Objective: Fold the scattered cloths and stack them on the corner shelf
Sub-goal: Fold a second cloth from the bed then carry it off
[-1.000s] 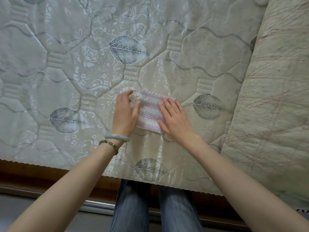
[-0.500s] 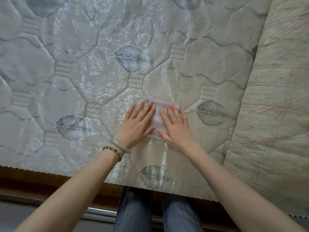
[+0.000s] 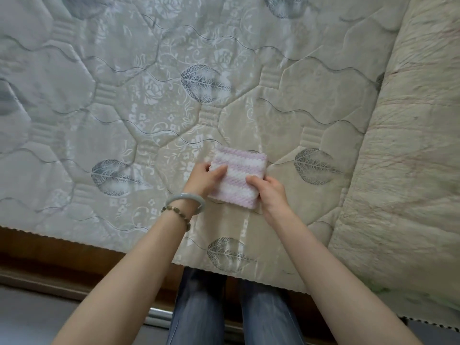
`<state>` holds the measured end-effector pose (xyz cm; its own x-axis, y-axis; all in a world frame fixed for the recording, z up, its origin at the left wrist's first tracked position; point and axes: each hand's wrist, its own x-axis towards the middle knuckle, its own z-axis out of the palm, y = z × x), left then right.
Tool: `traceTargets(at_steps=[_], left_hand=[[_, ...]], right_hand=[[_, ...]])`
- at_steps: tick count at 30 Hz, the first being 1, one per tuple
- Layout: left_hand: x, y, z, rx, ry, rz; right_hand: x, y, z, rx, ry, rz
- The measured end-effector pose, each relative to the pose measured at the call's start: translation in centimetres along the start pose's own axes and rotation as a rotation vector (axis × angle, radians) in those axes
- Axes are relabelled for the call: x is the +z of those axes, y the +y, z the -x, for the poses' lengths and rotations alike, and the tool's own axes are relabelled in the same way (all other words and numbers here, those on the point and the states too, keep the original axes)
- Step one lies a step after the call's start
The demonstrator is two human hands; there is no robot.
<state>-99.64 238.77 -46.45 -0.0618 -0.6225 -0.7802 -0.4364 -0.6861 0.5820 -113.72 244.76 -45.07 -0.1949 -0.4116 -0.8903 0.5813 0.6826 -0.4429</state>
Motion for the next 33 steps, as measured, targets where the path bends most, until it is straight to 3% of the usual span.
traceTargets(at_steps=[4,9,15,24,33], left_hand=[[-1.8,0.3,2.6,0.044,-0.022,0.141],[-5.0,2.8,7.9,0.152,0.067,0.195],[-11.3,5.8,16.0,0.239,0.159,0.352],[-24.2,7.1,30.9,0.382,0.537,0.582],[-40.4,1.8,43.7,0.528,0.944,0.542]], right_hand=[[0.9,-1.8,2.0,-0.03,-0.089,-0.026],[3.4,-4.5,6.8,-0.186,-0.216,0.202],[8.6,-7.6,15.0,-0.243,-0.368,0.354],[21.6,-8.1,29.5,-0.314,-0.736,0.536],[37.7,0.2,41.7,-0.274,-1.101,0.695]])
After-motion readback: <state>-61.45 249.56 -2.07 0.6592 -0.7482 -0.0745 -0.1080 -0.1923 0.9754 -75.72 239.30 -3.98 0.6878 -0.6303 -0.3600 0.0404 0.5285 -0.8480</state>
